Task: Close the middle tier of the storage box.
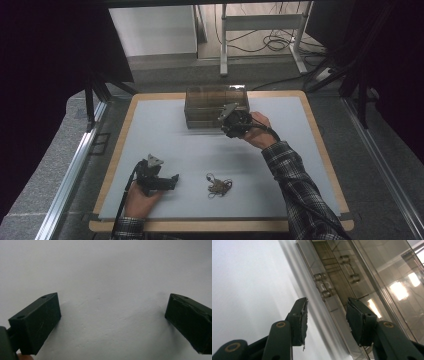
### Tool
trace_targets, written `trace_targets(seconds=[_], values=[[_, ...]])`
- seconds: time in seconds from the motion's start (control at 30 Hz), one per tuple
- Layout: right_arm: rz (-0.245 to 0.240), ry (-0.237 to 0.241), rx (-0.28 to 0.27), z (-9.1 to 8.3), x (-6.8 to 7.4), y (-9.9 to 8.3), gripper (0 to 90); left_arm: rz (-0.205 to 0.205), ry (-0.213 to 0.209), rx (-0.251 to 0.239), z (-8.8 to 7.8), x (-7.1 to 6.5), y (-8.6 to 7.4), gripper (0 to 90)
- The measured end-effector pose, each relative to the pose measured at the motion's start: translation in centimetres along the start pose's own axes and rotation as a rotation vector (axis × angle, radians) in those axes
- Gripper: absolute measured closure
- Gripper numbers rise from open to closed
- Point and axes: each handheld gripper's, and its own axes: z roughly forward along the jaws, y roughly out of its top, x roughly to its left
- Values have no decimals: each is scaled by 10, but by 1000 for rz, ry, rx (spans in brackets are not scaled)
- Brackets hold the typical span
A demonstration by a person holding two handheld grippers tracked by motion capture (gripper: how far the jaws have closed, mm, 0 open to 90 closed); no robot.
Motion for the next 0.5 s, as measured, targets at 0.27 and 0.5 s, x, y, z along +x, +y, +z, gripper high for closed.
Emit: trace_targets(seconds=[0.27, 0.5], values=[[13, 20, -3, -3, -13, -6, 533, -1, 0, 0, 0, 0, 0, 8], [12, 60, 3, -2, -23, -12, 595, -1, 0, 0, 0, 0, 0, 7]])
